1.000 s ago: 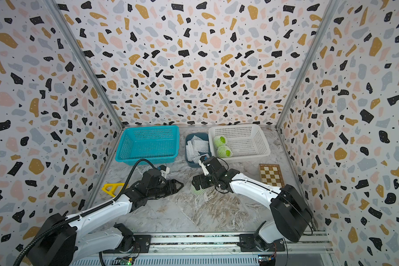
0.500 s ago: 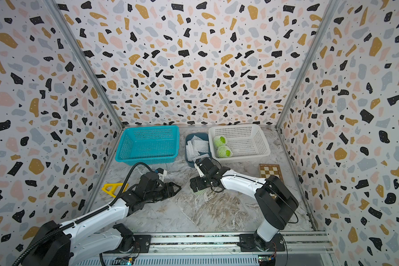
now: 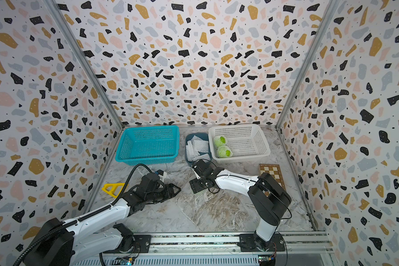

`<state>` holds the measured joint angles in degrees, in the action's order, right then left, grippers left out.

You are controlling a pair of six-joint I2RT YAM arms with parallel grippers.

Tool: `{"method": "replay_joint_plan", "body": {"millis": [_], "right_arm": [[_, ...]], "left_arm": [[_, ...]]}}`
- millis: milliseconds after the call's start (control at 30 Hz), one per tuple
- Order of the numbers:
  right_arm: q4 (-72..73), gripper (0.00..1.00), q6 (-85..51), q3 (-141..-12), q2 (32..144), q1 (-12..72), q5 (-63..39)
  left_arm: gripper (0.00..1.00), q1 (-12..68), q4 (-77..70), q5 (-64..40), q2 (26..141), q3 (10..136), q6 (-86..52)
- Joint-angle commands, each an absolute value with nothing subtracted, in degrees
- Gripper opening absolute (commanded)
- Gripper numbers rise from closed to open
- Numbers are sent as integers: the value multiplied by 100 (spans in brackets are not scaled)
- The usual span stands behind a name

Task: Sleeve custard apples in foam nets
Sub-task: Pick up the custard apple from the center of the board.

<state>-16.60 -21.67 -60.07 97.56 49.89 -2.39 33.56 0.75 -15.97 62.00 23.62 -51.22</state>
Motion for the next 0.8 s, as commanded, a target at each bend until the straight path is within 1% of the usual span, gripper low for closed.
{"method": "replay_joint_plan", "body": {"millis": [0,167,267,500,700,767], "right_arm": [[-1917,79,-2053,-6176,9846,5070,-37],[-1947,80,-2013,-6185,9952,5117,34],[-1933,83,-2024,-6178,10023,5134,77],[-1828,81,-2024,-6118,10085,5150,97],[-1847,85,-1988,-6101,10187,5152,36],[-1839,85,-2000,-6084,10187,5151,42]], "left_arm": [[63,3378,-114,-1591,6215,2312,-5171],[63,3379,-149,-1591,6240,2296,-5200],[63,3380,-157,-1597,6259,2290,-5210],[62,3382,-167,-1600,6258,2290,-5226],[62,3379,-185,-1600,6294,2285,-5242],[62,3378,-193,-1600,6310,2287,-5242]]}}
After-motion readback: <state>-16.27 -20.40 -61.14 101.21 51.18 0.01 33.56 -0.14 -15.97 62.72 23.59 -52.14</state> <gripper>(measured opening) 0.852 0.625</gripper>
